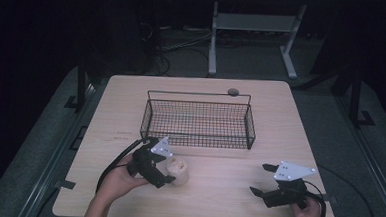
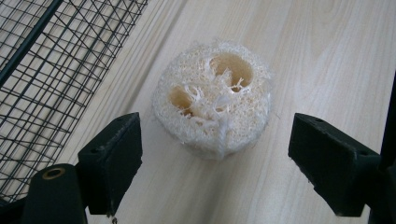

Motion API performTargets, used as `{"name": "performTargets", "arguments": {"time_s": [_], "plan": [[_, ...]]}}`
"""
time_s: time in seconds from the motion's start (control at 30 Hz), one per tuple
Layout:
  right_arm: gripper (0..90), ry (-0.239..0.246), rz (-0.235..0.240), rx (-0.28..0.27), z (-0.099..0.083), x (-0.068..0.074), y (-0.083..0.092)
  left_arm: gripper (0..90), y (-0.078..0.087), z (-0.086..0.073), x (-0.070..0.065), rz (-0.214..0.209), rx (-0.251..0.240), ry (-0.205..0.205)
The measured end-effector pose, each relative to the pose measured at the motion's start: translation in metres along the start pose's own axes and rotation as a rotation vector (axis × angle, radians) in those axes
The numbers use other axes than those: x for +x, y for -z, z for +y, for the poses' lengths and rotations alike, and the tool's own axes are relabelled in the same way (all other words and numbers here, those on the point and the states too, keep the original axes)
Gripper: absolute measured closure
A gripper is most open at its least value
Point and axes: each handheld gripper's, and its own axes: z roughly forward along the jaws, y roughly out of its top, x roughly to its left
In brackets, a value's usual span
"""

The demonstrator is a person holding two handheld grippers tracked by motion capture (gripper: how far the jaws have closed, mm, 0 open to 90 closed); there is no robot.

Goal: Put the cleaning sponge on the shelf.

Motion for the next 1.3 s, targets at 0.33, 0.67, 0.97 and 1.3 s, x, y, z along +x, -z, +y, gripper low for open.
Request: {"name": "performTargets", "arguments": {"time_s": [0.33,0.67,0.97,1.3], "plan": [[13.6,0.001,0.002,-0.001,0.000,0.000,0.000,16.9,-0.007,0.006,0.002,-0.007,0.018,-0.007],[13.6,0.004,0.003,-0.004,0.000,0.000,-0.001,16.9,-0.013,0.010,0.004,-0.021,0.029,-0.003],[13.6,0.001,0.001,-0.004,0.000,0.000,0.000,17.1,-0.019,0.014,0.006,-0.036,0.047,-0.008],[13.6,0.000,0.003,-0.004,0.000,0.000,0.000,19.8,-0.023,0.016,0.006,-0.059,0.054,-0.014]]}}
